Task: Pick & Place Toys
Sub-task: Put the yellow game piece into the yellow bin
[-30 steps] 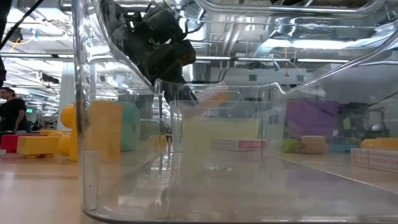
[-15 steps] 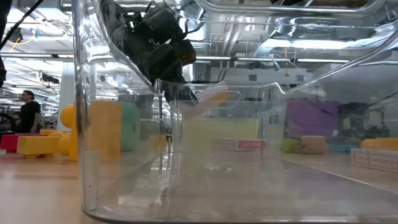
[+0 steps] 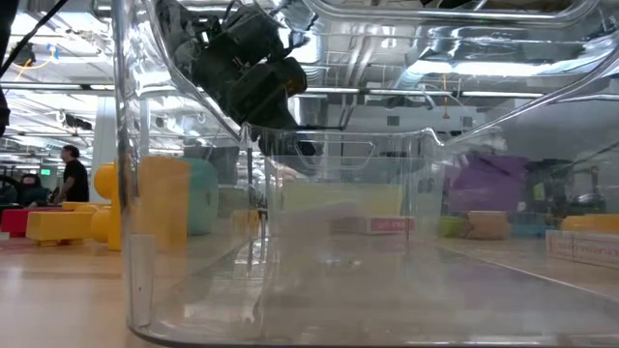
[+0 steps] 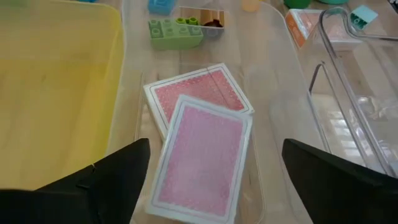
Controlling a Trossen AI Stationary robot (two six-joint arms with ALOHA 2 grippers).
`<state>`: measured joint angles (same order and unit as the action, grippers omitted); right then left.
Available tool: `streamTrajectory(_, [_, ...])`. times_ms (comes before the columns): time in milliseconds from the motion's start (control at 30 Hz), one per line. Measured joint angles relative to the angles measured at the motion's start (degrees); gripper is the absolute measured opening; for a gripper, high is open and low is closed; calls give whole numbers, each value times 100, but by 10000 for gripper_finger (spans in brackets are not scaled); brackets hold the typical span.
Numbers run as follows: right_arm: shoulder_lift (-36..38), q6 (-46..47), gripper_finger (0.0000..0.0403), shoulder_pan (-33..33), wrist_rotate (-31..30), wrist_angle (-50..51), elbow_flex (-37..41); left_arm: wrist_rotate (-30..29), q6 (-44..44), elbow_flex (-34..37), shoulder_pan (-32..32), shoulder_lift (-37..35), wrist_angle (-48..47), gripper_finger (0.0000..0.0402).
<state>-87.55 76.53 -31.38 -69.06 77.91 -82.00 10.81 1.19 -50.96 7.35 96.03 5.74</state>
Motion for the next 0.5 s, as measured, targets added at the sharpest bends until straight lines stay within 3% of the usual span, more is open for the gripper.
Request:
streamTrajectory(333, [0, 0, 173, 0, 0, -8, 0, -4, 127, 4, -2, -40, 42, 363])
streamTrajectory(500, [0, 0, 173, -1, 0, 1, 0, -3, 356, 7, -2, -437, 3, 355])
